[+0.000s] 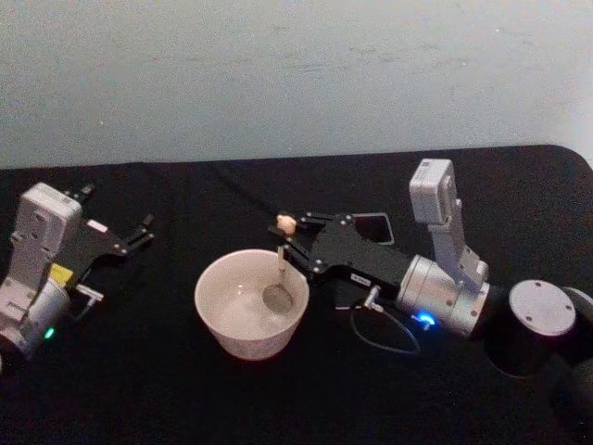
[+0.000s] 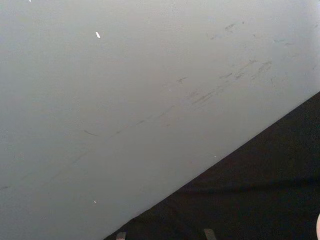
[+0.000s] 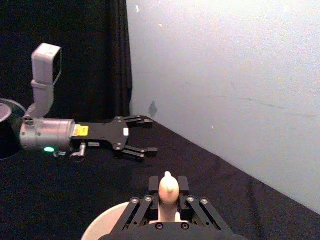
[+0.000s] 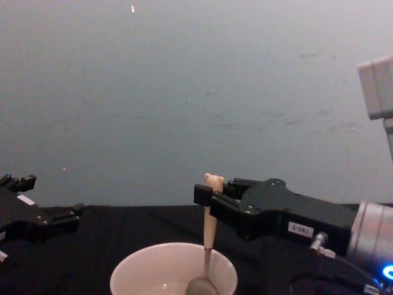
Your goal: Pick up the stirring spoon with one hand, stir inside the cup, then place it back in its original position.
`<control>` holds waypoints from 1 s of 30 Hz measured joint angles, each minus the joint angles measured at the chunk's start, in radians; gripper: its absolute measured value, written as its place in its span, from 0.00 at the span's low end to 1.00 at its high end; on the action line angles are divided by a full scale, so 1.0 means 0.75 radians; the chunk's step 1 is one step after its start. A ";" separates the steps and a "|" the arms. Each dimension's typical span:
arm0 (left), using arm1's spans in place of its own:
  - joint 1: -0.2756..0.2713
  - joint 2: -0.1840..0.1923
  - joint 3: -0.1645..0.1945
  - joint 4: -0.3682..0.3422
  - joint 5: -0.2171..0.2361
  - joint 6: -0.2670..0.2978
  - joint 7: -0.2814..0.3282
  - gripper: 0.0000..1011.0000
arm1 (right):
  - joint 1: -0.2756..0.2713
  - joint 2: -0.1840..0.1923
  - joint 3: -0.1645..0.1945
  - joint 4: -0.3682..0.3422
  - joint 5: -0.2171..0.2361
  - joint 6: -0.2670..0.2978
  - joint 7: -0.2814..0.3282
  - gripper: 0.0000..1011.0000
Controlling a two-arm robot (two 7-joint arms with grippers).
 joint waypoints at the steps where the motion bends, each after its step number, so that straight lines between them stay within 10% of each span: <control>1: 0.000 0.000 0.000 0.000 0.000 0.000 0.000 0.99 | -0.009 0.009 0.001 -0.015 0.005 0.003 0.004 0.21; 12: 0.000 0.000 0.000 0.000 0.000 0.000 0.000 0.99 | -0.059 0.051 -0.030 -0.105 0.029 0.023 0.052 0.21; 30: 0.000 0.000 0.000 0.000 0.000 0.000 0.000 0.99 | 0.048 -0.063 -0.090 0.023 -0.007 -0.012 0.021 0.21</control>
